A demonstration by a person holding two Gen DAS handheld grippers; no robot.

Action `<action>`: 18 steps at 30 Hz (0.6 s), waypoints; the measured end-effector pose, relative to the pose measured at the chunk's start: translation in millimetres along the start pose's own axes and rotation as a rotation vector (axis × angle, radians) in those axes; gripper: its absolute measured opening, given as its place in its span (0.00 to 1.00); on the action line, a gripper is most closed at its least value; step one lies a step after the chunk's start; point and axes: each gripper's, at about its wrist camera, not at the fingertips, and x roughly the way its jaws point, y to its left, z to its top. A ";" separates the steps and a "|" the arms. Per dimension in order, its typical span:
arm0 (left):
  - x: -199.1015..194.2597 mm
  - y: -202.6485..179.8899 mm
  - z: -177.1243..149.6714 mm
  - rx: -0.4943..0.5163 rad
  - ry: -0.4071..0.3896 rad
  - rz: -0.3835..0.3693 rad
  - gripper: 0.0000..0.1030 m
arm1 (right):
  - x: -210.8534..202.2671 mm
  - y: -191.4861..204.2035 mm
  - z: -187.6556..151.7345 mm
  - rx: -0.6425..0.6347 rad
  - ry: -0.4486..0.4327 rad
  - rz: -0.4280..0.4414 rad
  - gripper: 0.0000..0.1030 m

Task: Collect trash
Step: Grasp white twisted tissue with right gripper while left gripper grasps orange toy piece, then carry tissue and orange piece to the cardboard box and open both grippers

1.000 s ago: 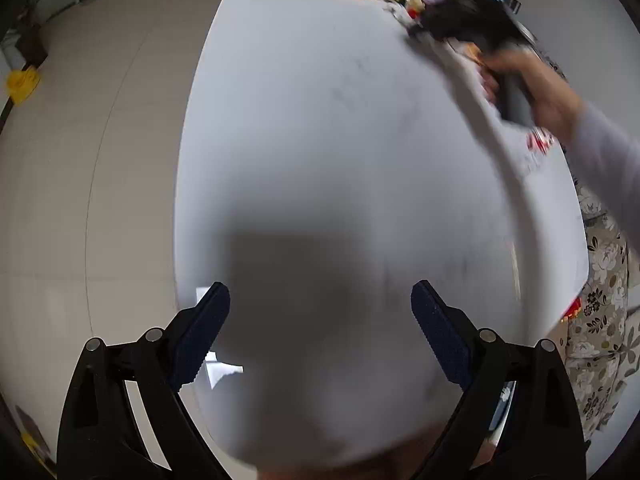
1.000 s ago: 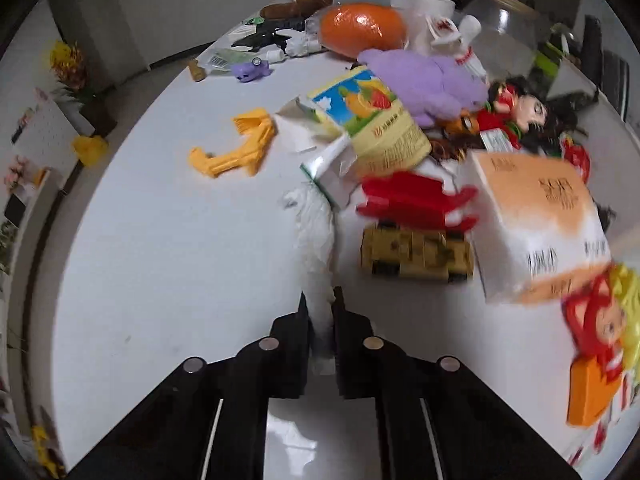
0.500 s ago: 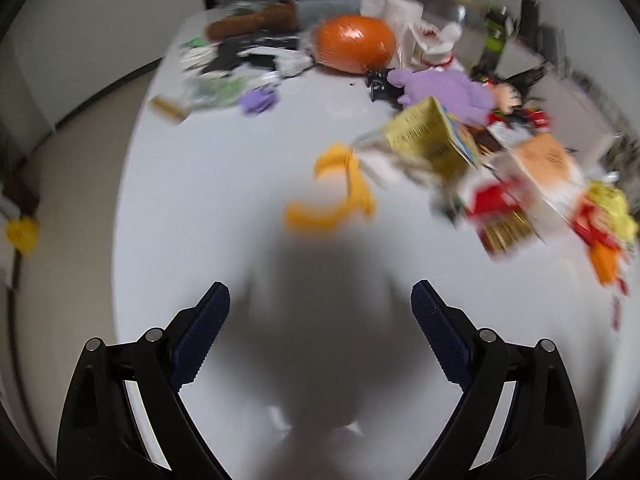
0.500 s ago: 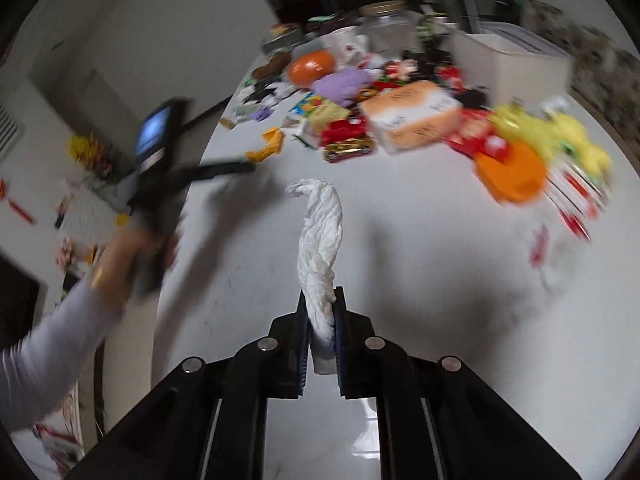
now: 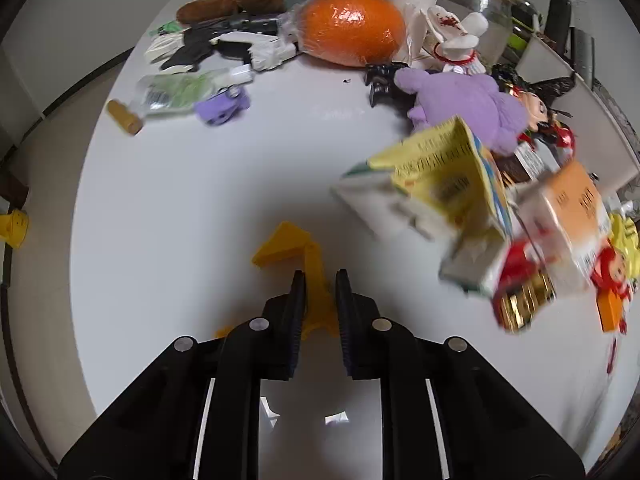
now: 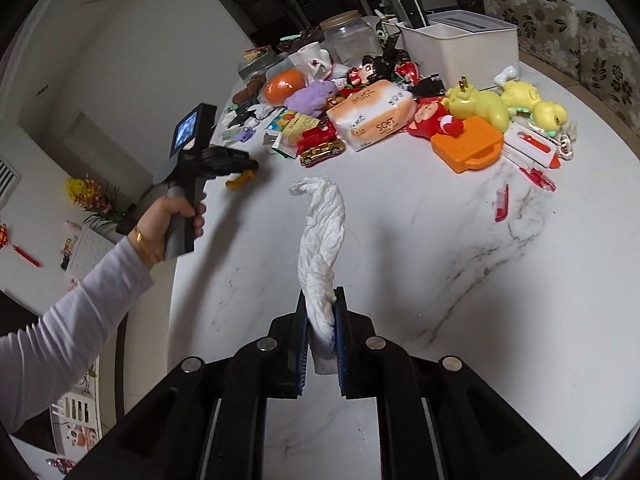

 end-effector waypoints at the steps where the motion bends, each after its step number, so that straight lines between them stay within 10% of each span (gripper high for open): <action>1: -6.8 1.6 -7.5 -0.008 -0.006 -0.018 0.15 | -0.7 0.7 0.7 -0.006 0.000 0.006 0.11; 7: -78.1 -0.5 -86.8 -0.014 -0.076 -0.101 0.15 | -10.3 4.7 -2.3 -0.092 0.024 0.058 0.11; 18: -211.8 -104.3 -335.7 -0.068 -0.013 -0.196 0.15 | -65.2 -17.7 -65.6 -0.343 0.182 0.205 0.11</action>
